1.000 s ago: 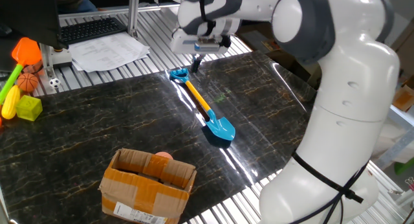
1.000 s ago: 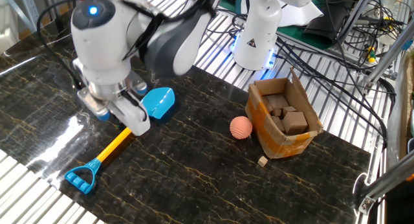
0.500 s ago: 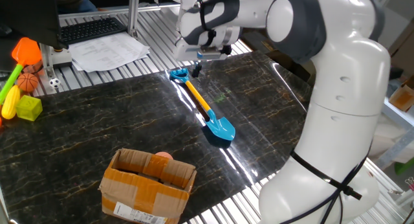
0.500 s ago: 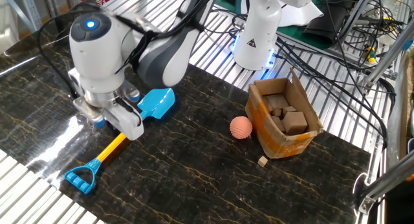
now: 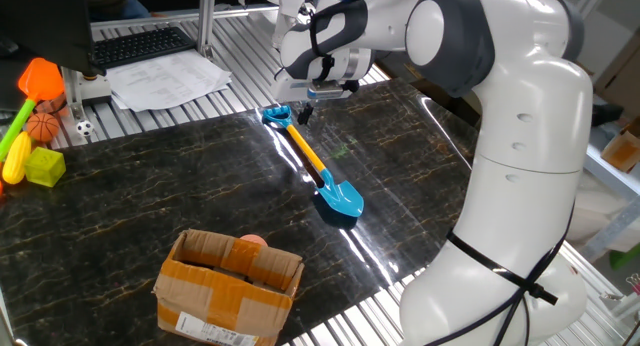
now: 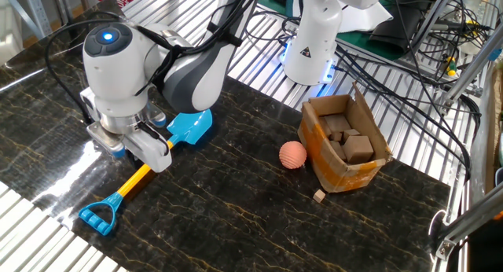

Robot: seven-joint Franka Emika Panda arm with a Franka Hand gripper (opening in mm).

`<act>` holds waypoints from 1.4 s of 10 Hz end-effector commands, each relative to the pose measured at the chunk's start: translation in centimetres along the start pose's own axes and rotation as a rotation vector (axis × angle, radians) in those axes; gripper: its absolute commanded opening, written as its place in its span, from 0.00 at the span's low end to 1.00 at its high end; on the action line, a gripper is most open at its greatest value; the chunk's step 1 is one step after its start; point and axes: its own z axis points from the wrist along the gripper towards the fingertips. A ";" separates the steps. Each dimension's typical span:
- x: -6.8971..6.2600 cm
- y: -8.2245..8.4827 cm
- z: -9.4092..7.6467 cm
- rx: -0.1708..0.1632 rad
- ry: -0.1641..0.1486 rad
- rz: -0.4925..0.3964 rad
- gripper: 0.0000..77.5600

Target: Use a shovel to scoop up an object

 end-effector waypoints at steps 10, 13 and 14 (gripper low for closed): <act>-0.1 -0.1 -0.2 0.017 0.023 0.027 0.00; -0.1 -0.1 -0.2 0.029 0.027 0.016 0.00; -0.1 -0.1 -0.2 0.029 0.027 0.016 0.00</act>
